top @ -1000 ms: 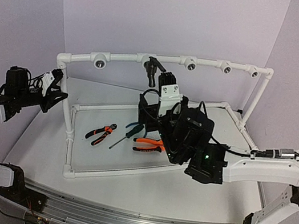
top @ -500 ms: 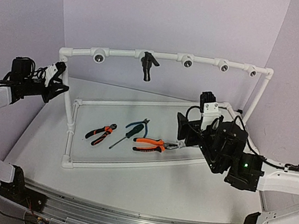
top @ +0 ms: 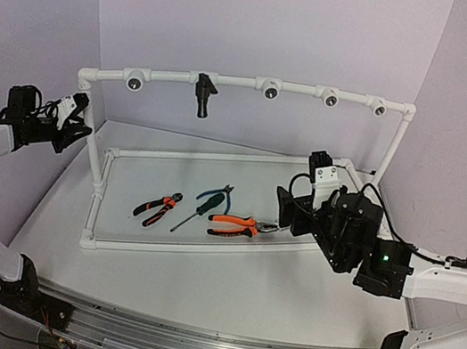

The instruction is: Install the water faucets

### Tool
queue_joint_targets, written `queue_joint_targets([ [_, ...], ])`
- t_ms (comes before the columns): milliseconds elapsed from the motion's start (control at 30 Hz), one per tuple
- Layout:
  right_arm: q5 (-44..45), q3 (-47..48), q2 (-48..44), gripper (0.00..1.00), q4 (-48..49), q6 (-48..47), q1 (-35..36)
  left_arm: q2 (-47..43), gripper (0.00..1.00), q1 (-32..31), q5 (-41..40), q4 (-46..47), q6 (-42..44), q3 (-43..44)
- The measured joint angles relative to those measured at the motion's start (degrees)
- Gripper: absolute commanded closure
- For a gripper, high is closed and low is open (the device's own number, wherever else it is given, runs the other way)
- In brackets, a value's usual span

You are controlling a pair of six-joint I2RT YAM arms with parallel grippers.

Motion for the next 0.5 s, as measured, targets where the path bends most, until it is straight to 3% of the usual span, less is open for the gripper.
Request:
queue_joint_targets([
  [100, -0.16, 0.0, 0.08, 0.11, -0.15, 0.01, -0.02, 0.97, 0.97, 1.78, -4.61, -1.42, 5.17, 0.08],
  [267, -0.4, 0.2, 0.8, 0.1, -1.53, 0.51, -0.75, 5.94, 0.77, 4.27, -11.9, -8.73, 9.16, -0.46],
  [500, -2.76, 1.11, 2.8, 0.1, -7.1, 5.96, -6.19, 2.71, 0.72, 4.16, -12.4, -14.7, 8.3, -1.49],
])
